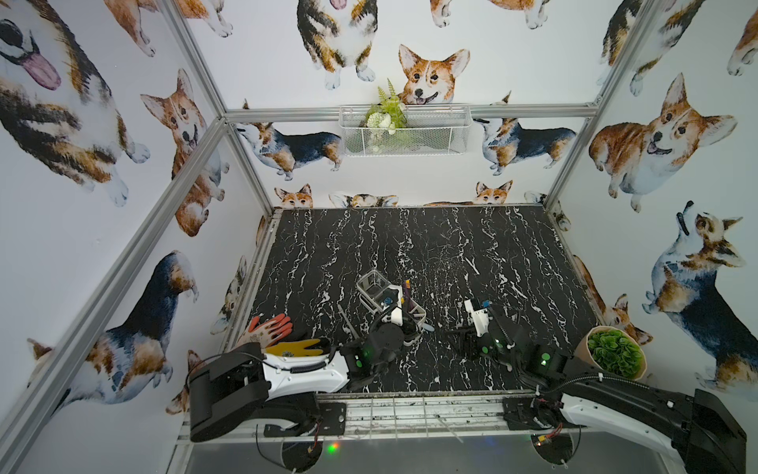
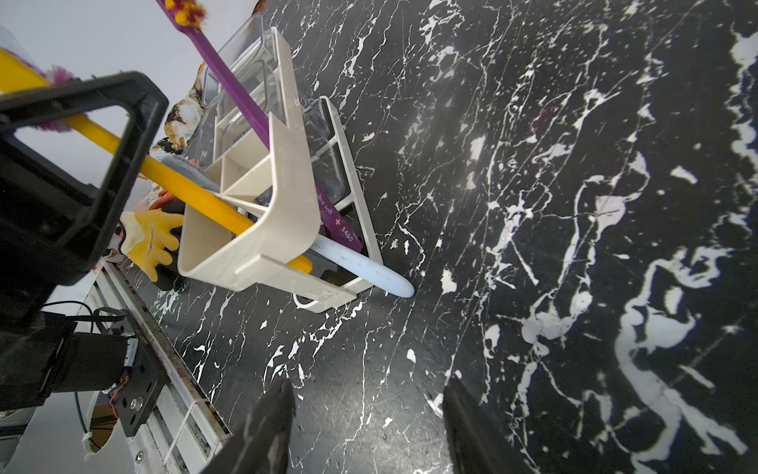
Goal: Place the toothbrush into the toothbrush holder
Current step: Place the toothbrush in the toothbrush holder, then adjust the toothbrush at the toothbrush holder.
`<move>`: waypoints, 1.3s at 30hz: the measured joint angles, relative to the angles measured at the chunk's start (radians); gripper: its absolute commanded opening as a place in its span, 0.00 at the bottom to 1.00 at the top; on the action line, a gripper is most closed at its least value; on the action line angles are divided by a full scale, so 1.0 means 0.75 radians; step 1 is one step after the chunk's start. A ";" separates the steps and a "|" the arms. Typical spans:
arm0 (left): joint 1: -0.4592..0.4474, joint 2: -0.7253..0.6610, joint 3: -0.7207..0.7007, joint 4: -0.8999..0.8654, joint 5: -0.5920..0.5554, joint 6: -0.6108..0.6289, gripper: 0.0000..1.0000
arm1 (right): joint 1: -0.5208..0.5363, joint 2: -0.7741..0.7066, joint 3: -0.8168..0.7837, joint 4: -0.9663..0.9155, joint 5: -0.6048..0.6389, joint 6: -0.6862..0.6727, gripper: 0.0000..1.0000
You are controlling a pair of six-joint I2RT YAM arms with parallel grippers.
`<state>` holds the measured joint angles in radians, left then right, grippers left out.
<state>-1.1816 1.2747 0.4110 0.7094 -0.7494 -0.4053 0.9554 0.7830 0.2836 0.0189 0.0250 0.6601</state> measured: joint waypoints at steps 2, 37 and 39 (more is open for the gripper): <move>-0.007 0.006 -0.003 0.012 -0.014 -0.003 0.10 | 0.000 0.000 -0.004 0.003 0.001 0.000 0.61; 0.432 -0.368 0.642 -1.465 0.398 -0.264 0.72 | -0.215 0.271 -0.003 0.120 -0.120 -0.056 0.62; 0.460 -0.313 0.694 -1.521 0.478 -0.256 0.71 | -0.229 0.347 0.020 0.148 -0.155 -0.080 0.62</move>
<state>-0.8368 1.0401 0.9314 -0.4313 -0.3908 -0.5976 0.7837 1.0435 0.2985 0.1299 -0.0910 0.6003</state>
